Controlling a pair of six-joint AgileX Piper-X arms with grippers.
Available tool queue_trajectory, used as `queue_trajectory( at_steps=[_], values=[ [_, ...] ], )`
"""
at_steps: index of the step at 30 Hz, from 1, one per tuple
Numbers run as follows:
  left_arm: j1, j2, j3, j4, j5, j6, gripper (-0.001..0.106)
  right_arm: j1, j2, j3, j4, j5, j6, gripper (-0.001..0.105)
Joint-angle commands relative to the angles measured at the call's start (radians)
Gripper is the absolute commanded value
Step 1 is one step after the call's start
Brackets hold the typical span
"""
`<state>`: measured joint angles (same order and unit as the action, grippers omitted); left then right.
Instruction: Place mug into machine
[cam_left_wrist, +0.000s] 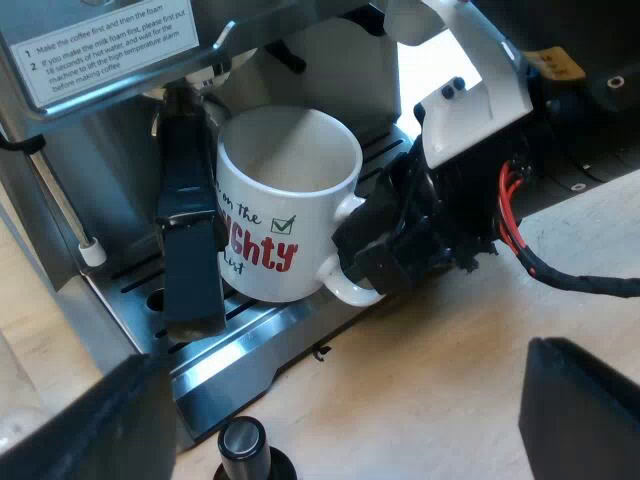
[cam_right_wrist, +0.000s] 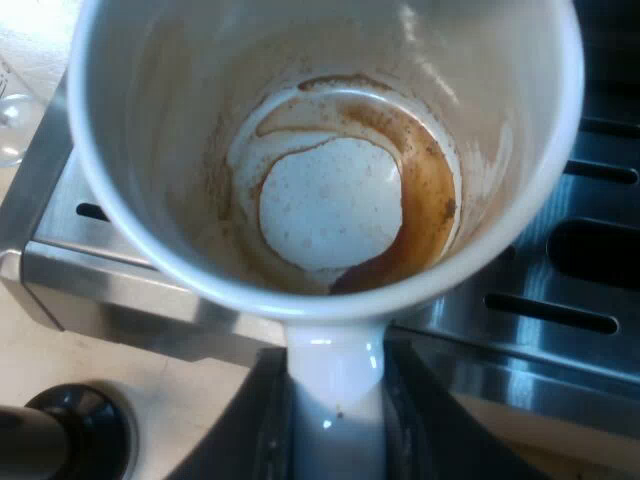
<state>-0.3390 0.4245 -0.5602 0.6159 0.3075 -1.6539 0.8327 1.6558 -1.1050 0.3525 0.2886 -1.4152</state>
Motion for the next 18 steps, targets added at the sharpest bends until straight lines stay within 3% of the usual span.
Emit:
queue_trajectory(
  at_steps=[1,11,18],
  values=[
    [-0.003,0.003,-0.003,-0.017,0.011,0.006,0.071,0.000,-0.007,-0.025,0.009,0.001,-0.010,0.000],
    [-0.003,0.003,-0.003,-0.017,0.011,0.006,0.071,0.000,-0.007,-0.124,0.113,0.006,-0.062,0.000],
    [-0.003,0.003,-0.003,-0.017,0.011,0.006,0.071,0.000,-0.007,-0.130,0.176,0.005,-0.062,0.000]
  ],
)
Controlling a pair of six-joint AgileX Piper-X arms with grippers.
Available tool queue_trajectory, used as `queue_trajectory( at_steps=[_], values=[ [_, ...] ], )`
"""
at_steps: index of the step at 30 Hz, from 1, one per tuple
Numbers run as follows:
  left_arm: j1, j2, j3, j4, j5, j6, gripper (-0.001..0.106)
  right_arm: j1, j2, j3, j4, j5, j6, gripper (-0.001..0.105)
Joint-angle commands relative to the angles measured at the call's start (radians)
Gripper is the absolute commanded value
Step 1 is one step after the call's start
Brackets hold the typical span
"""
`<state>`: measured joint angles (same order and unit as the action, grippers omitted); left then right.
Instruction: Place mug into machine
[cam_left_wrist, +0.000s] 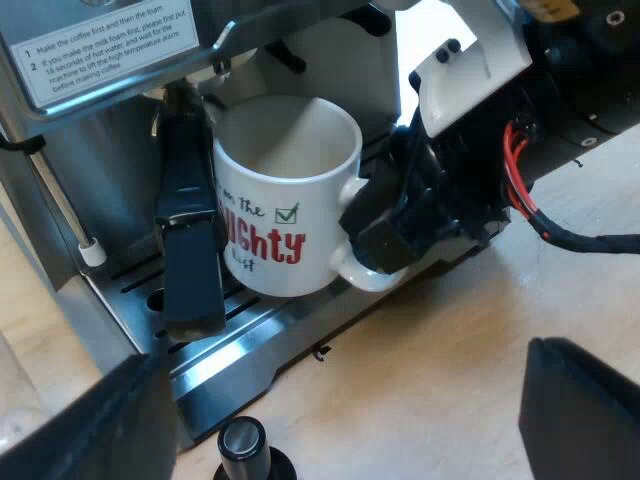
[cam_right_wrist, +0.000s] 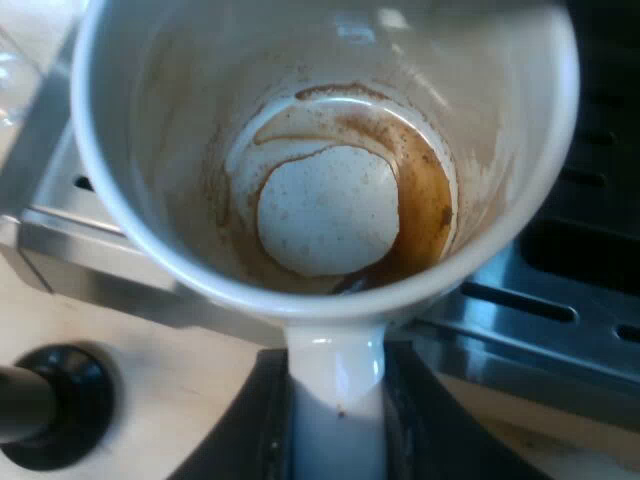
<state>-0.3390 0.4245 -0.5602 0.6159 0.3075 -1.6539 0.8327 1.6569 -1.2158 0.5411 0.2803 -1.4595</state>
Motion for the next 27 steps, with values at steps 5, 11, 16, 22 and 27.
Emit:
queue_trajectory(
  at_steps=[5,11,16,22,27],
  values=[
    [-0.003,0.003,-0.003,-0.017,0.011,0.004,0.071,-0.003,-0.003,-0.019,-0.013,0.024,-0.018,0.000],
    [-0.003,0.003,-0.003,-0.017,0.011,0.002,0.071,-0.003,0.005,-0.019,-0.013,0.022,-0.018,0.000],
    [-0.003,0.003,-0.003,-0.017,0.011,0.002,0.071,-0.003,0.005,-0.019,-0.013,0.061,-0.018,0.000],
    [-0.003,0.003,-0.003,-0.017,0.011,0.002,0.071,-0.003,0.005,-0.019,-0.028,0.058,-0.018,0.030],
    [-0.003,0.003,-0.003,-0.017,0.011,0.002,0.071,-0.003,0.005,-0.019,-0.048,0.052,-0.016,0.061]
  ],
)
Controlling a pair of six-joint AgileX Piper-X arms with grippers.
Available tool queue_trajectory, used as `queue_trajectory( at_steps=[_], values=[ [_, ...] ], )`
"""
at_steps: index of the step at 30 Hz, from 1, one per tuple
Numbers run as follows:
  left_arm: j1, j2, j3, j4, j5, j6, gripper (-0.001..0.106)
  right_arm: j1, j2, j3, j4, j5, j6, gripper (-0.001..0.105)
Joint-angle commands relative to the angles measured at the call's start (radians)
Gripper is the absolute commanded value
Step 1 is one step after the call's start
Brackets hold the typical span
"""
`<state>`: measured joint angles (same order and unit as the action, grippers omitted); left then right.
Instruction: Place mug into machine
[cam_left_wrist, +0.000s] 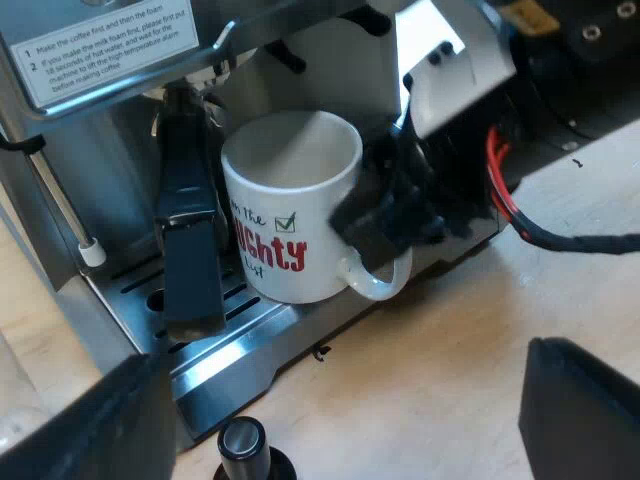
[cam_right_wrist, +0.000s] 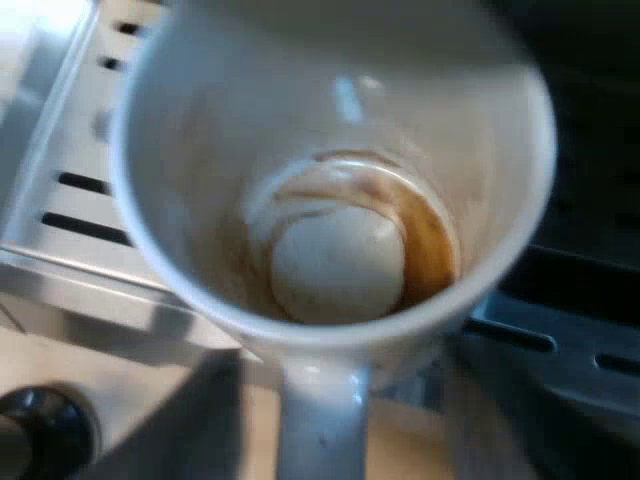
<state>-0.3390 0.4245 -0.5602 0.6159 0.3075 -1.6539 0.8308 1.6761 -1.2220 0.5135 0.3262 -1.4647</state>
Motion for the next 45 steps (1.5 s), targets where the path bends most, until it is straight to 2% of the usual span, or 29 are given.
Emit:
queue_trajectory(
  at_steps=[1,13,18,22,27,37,39,45],
  values=[
    [-0.003,0.003,-0.003,-0.017,0.011,0.002,0.071,-0.001,-0.015,-0.013,-0.021,0.006,-0.008,0.061],
    [-0.003,0.003,-0.003,-0.017,0.011,0.002,0.071,0.037,-0.076,-0.014,0.076,0.001,0.003,0.060],
    [-0.003,0.003,-0.003,-0.017,0.011,0.002,0.071,0.075,-0.134,-0.008,0.140,0.078,0.028,0.060],
    [-0.003,0.003,-0.003,-0.017,0.011,0.002,0.071,0.086,-0.166,-0.008,0.158,0.081,0.056,0.060],
    [-0.003,0.003,-0.003,-0.015,0.011,0.002,0.071,0.109,-0.201,-0.008,0.158,0.148,0.055,0.060],
    [-0.003,0.003,-0.003,-0.013,0.011,0.002,0.071,0.118,-0.211,-0.001,0.143,0.149,0.065,0.060],
    [-0.003,0.003,-0.003,-0.010,0.011,0.002,0.071,0.118,-0.222,0.026,0.118,0.149,0.070,0.060],
    [-0.003,0.003,-0.003,0.002,0.011,0.002,0.071,0.118,-0.321,0.199,-0.037,0.140,0.071,0.060]
  ],
)
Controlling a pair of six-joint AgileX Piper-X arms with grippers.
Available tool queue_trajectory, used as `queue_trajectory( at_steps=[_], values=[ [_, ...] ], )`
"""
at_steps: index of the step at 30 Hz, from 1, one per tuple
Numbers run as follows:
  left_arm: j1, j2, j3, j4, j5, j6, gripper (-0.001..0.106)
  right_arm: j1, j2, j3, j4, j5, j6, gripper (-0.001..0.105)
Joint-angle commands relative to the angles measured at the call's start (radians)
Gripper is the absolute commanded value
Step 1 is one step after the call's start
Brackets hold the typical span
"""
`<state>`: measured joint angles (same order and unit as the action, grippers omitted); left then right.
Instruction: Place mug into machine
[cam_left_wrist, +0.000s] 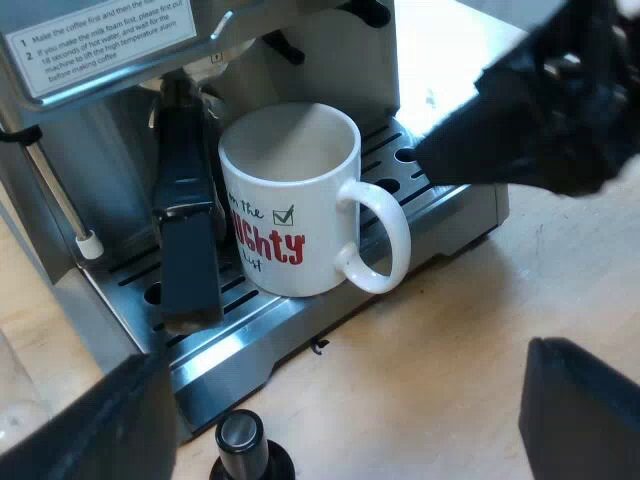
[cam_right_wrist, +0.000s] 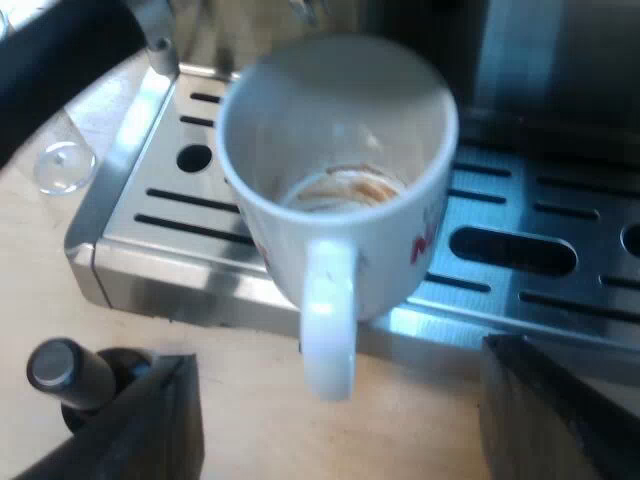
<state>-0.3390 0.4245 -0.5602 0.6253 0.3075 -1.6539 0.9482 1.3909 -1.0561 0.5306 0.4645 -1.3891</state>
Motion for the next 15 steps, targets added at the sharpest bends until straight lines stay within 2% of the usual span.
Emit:
queue_trajectory(
  at_steps=[1,6,13,15],
  values=[
    [-0.003,0.003,-0.003,-0.008,0.011,0.002,0.071,0.001,-0.044,0.043,-0.065,0.002,-0.006,0.060],
    [-0.003,0.003,-0.003,-0.002,0.011,0.002,0.071,0.001,-0.085,0.185,-0.287,-0.008,-0.074,0.060],
    [-0.003,0.003,-0.003,-0.002,0.011,0.002,0.071,0.001,-0.082,0.327,-0.551,-0.051,-0.127,0.060],
    [-0.003,0.003,-0.003,-0.002,0.011,0.002,0.071,0.001,-0.075,0.365,-0.634,-0.051,-0.165,0.060]
  ],
)
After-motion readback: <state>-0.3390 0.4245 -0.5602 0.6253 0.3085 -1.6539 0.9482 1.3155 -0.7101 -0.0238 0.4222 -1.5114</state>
